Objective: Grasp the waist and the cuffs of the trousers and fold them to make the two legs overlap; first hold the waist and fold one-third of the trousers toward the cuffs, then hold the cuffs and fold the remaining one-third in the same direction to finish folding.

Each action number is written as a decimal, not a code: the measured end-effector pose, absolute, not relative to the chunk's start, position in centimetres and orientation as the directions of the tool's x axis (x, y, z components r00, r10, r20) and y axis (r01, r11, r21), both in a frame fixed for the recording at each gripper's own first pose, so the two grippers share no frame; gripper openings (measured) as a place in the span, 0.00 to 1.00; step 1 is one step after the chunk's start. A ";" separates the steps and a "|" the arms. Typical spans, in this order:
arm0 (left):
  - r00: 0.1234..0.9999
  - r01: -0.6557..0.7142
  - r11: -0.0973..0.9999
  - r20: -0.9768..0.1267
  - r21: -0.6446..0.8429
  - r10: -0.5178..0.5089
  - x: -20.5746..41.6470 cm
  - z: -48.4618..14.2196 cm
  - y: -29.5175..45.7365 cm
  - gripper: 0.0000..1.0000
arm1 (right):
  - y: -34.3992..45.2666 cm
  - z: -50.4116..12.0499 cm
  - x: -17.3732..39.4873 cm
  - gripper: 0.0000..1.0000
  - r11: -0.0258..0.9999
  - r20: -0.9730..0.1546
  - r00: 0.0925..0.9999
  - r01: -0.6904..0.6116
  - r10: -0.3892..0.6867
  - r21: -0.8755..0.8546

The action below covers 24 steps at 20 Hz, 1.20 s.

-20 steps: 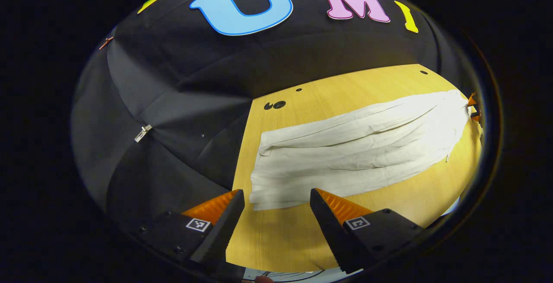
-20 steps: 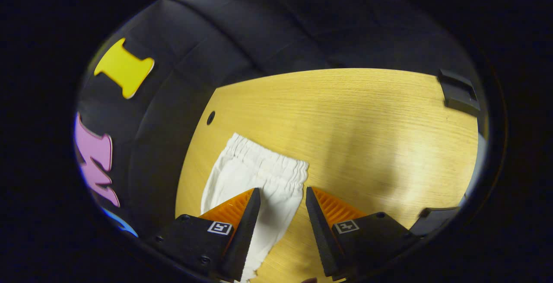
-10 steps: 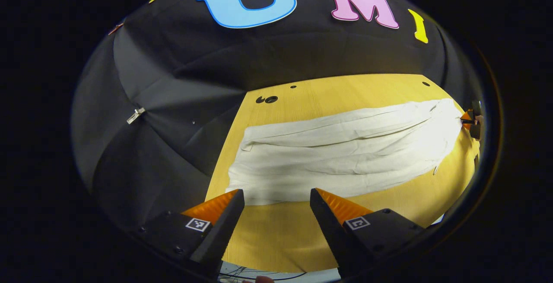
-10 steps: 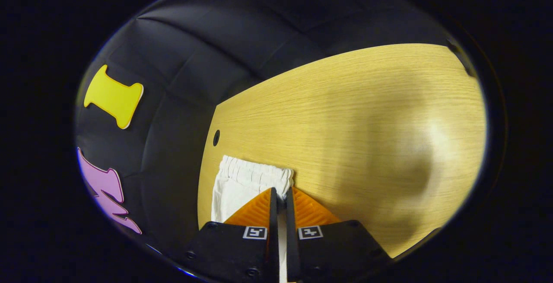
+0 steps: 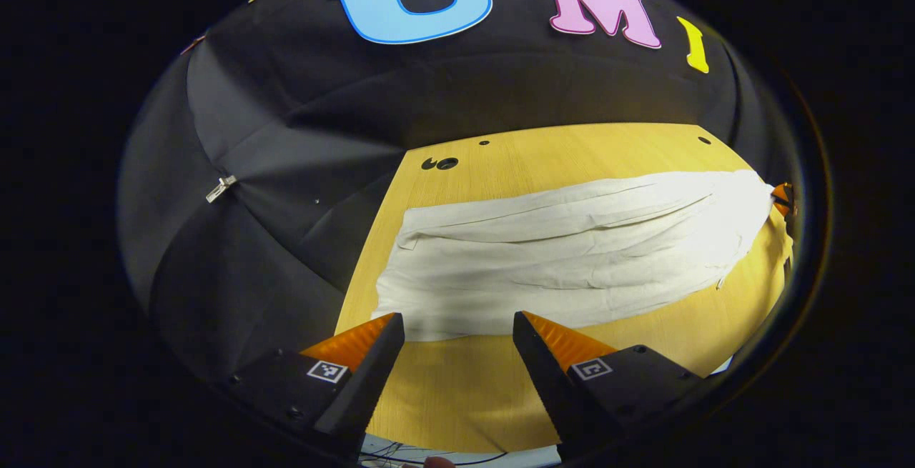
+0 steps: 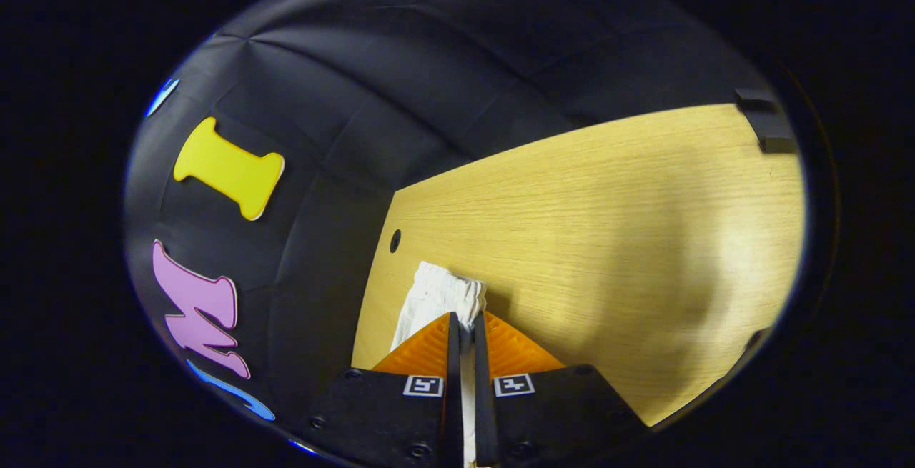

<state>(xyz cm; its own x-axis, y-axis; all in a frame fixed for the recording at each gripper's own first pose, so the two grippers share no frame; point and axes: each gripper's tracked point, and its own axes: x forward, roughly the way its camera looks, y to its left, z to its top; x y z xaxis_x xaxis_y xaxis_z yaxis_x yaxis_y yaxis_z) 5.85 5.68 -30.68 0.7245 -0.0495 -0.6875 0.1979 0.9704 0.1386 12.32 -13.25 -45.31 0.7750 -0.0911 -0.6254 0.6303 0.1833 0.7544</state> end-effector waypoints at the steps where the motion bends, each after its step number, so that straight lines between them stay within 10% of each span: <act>1: 0.726 0.196 0.974 -0.685 0.117 -0.064 5.8 -30.8 5.7 0.98 | -12.5 -43.1 13.1 0.11 0.212 -0.567 0.820 0.570 -0.084 0.794; 9: 0.742 0.171 0.985 -0.661 0.024 -0.113 5.9 -31.7 7.6 0.98 | 1.1 -31.4 18.4 0.11 0.364 -0.377 0.922 0.322 0.089 0.874; 24: 0.750 0.118 0.983 -0.636 -0.137 -0.179 6.8 -33.8 8.0 0.98 | 25.6 -30.2 17.2 0.11 0.511 -0.375 0.816 0.117 0.439 0.852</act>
<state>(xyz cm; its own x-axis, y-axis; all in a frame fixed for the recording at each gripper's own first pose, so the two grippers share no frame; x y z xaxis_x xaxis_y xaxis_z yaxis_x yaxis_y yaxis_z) 6.79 8.01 -33.80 0.7503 -0.1790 -0.6364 0.1183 0.9835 -0.1372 17.22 25.59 -30.18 0.8163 0.4389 -0.3754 0.1171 0.5107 0.8517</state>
